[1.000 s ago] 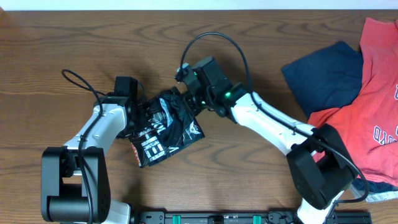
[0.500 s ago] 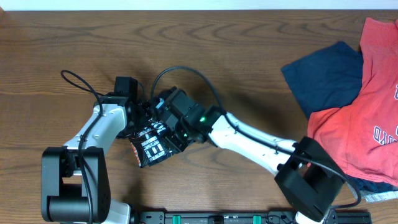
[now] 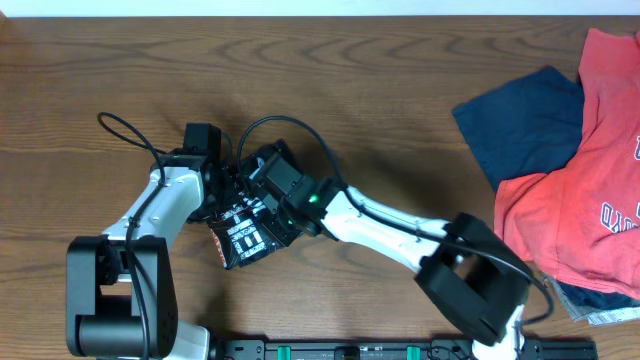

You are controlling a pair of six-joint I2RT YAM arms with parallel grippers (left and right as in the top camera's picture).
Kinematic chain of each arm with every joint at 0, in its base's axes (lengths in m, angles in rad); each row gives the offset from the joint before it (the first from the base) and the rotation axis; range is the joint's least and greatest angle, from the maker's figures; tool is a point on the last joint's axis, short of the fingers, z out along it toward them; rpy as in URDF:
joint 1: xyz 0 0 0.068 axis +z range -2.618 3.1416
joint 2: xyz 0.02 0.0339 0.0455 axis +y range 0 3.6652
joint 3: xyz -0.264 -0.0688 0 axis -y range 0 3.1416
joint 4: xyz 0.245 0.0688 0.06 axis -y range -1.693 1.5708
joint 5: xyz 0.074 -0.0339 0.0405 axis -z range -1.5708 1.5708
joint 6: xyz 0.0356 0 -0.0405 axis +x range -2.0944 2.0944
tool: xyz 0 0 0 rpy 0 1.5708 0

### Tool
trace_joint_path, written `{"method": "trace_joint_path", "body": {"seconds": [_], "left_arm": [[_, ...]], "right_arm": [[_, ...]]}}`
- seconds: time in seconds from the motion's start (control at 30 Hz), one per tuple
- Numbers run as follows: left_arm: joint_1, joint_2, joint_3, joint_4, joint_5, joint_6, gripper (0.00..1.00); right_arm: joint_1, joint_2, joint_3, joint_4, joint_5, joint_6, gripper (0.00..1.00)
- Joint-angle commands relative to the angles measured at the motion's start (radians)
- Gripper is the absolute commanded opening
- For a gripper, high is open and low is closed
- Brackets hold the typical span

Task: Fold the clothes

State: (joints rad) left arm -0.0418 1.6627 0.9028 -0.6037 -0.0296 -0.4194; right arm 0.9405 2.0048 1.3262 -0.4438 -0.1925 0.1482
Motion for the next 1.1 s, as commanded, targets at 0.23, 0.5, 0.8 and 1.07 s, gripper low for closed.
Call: {"method": "trace_joint_path", "body": {"seconds": [0.23,0.5,0.8,1.07], "left_arm": [[0.004,0.010,-0.018,-0.008,-0.004,-0.005,0.21],[0.004,0.010,-0.018,-0.035,-0.004,-0.005,0.21],[0.004,0.010,-0.018,-0.096,-0.004,-0.005,0.21],[0.004,0.009,-0.018,-0.129,-0.004,0.003,0.21]], "right_arm": [[0.014,0.019,0.000,0.007,0.109,0.130,0.05],[-0.057,-0.017,0.001,-0.055,0.307,0.218,0.01],[-0.215,-0.037,0.001,-0.106,0.309,0.218,0.21],[-0.246,-0.079,0.004,-0.140,0.269,0.200,0.26]]}}
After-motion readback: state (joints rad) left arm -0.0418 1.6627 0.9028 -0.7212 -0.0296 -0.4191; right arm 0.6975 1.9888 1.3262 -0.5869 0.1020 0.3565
